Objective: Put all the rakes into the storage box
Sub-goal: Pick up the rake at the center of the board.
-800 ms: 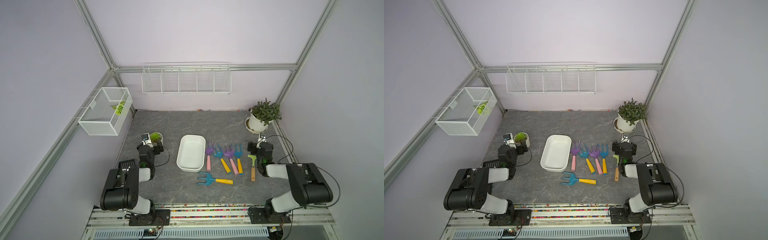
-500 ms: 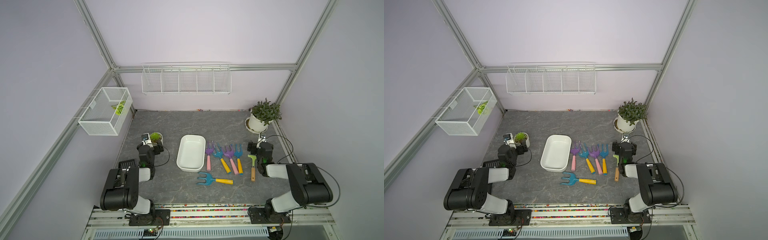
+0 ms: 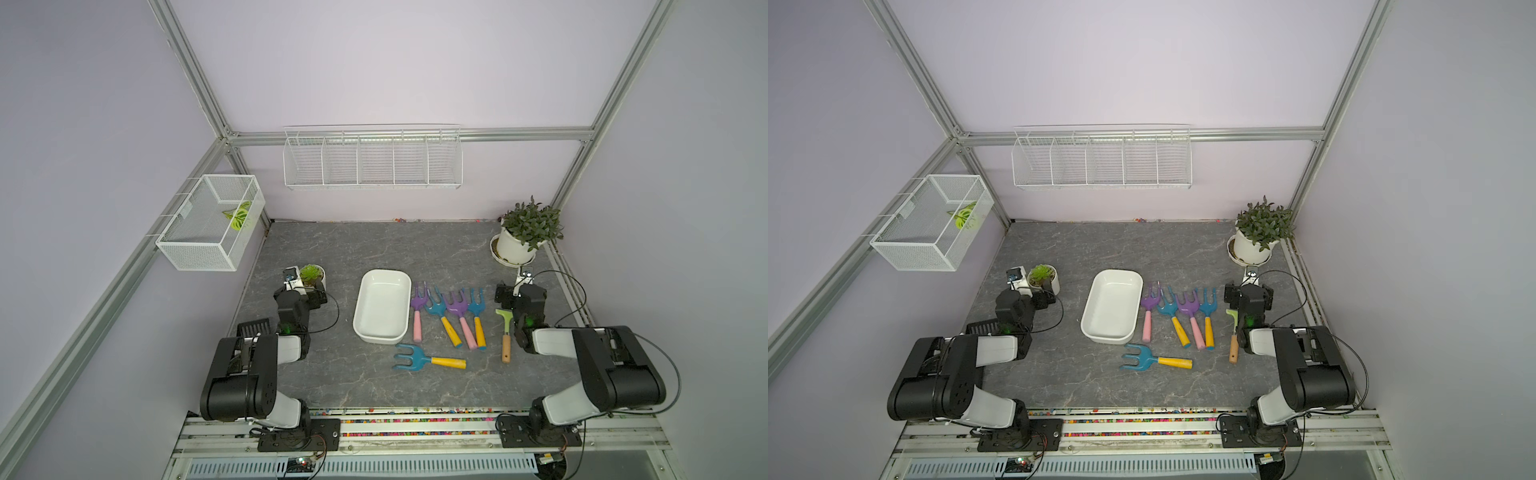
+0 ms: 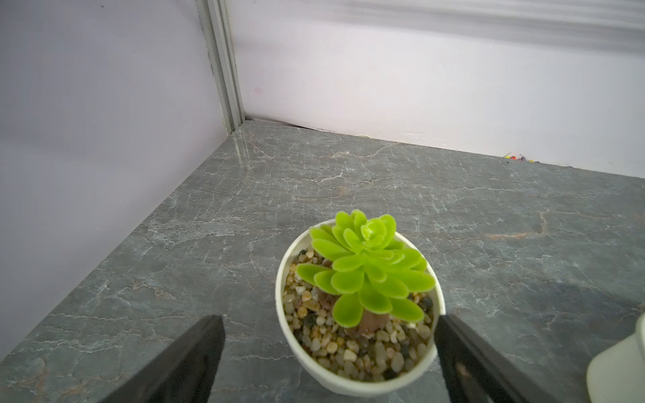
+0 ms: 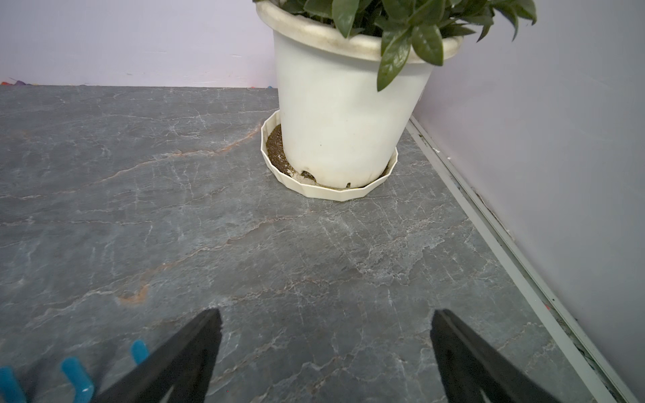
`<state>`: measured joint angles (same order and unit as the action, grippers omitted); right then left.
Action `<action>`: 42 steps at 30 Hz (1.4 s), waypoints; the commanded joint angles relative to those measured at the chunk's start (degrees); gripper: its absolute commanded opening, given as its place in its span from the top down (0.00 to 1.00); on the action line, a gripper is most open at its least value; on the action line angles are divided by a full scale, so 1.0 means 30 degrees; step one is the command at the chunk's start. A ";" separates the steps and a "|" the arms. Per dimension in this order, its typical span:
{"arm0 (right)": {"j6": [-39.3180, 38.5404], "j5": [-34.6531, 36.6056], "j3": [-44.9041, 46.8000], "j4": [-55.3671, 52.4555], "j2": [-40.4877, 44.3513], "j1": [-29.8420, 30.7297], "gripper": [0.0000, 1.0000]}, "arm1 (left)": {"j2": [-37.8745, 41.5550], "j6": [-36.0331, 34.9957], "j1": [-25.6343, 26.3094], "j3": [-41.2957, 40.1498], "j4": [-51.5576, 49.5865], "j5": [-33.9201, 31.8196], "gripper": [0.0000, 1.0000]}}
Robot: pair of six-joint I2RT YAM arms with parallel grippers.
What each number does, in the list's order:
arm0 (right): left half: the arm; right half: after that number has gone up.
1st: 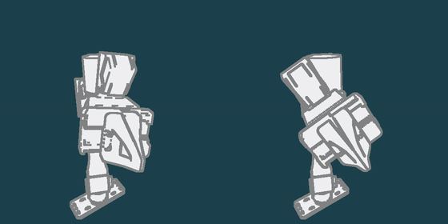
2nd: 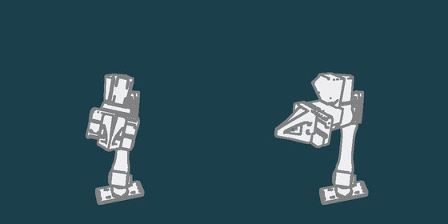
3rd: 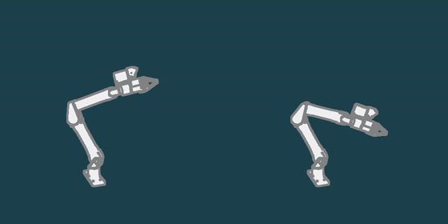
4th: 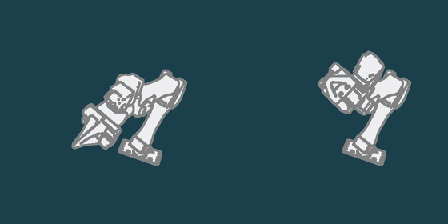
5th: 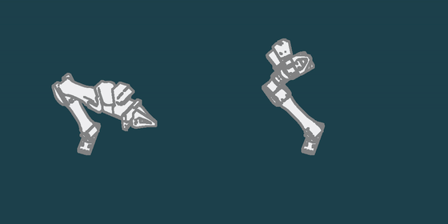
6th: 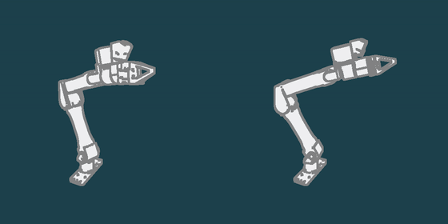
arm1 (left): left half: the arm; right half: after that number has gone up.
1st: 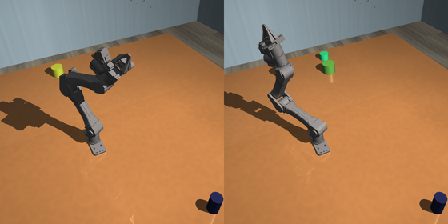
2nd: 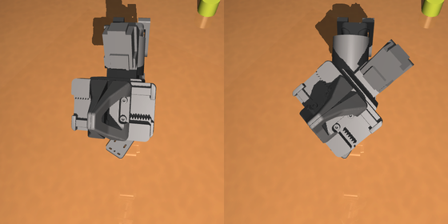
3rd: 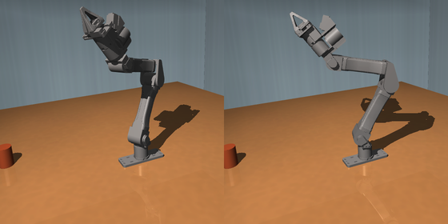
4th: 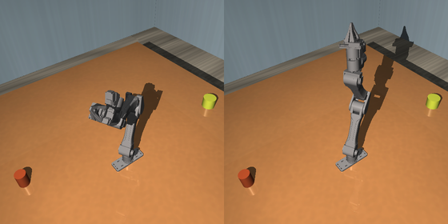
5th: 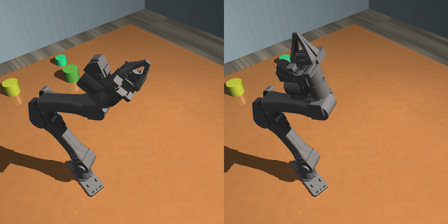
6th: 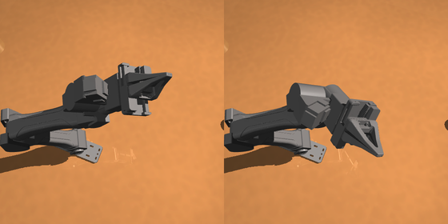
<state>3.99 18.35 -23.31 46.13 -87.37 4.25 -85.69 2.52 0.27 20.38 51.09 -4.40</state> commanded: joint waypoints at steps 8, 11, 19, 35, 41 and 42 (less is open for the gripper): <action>0.0011 0.0275 0.0281 0.0543 0.0077 0.0089 0.01 | -0.0257 0.0005 -0.0091 0.0355 -0.0208 0.0217 0.00; 0.0655 0.1027 0.0541 0.0180 0.1057 -0.0095 0.01 | 0.0308 0.0733 -0.0091 0.0798 -0.1296 -0.1647 0.00; 0.4336 0.3749 -0.3353 -1.2111 0.5615 -0.0353 0.01 | 0.0647 0.2908 -0.0091 0.8732 -1.6844 -0.2597 0.00; 1.1293 -0.4411 -0.6951 -2.5621 1.1756 -0.3760 0.16 | 0.9394 1.1450 -0.0384 0.8974 -2.3446 0.2900 0.10; 1.1435 -0.7246 -0.7860 -2.8293 1.3037 -0.3761 0.23 | 1.1219 1.3768 -0.0384 0.8593 -2.2888 0.7696 0.21; 1.1360 -0.8035 -0.7976 -2.8492 1.3298 -0.3746 0.25 | 1.1313 1.3957 -0.0357 0.8868 -2.3335 0.8369 0.23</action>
<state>37.60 2.20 -45.39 -33.76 -49.54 -6.85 -52.88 39.24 -0.71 46.39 -16.38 10.81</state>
